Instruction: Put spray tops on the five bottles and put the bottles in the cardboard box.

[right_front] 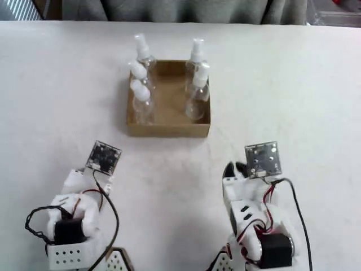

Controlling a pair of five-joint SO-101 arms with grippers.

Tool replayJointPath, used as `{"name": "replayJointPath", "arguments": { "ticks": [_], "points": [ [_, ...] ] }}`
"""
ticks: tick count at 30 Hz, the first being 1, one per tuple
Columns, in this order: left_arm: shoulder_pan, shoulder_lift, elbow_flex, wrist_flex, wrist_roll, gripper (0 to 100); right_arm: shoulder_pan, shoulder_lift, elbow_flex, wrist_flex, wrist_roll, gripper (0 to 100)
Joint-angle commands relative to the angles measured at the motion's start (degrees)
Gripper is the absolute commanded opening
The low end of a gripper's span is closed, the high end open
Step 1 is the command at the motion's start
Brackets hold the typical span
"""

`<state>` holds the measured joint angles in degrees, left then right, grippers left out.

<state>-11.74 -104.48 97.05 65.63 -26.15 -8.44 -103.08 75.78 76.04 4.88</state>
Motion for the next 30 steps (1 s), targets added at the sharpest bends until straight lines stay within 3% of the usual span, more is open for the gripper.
{"name": "replayJointPath", "arguments": {
  "ticks": [1, 7, 15, 30],
  "points": [
    [-0.7, -0.4, -0.1, 0.5, 5.1, 2, 0.7, -0.1, 4.0, 0.7, -0.5, 1.9],
    [-0.7, -0.4, -0.1, 8.4, 11.2, 2, 0.6, -0.1, 9.3, 0.9, -0.5, 1.8],
    [-0.7, -0.4, -0.1, 8.1, 11.3, 2, 2.5, -0.2, 21.0, -3.2, -0.2, 1.9],
    [-0.7, -0.4, -0.1, 8.1, 11.3, 2, 2.5, -0.1, 21.1, -3.4, -0.1, 1.9]
  ]
}}
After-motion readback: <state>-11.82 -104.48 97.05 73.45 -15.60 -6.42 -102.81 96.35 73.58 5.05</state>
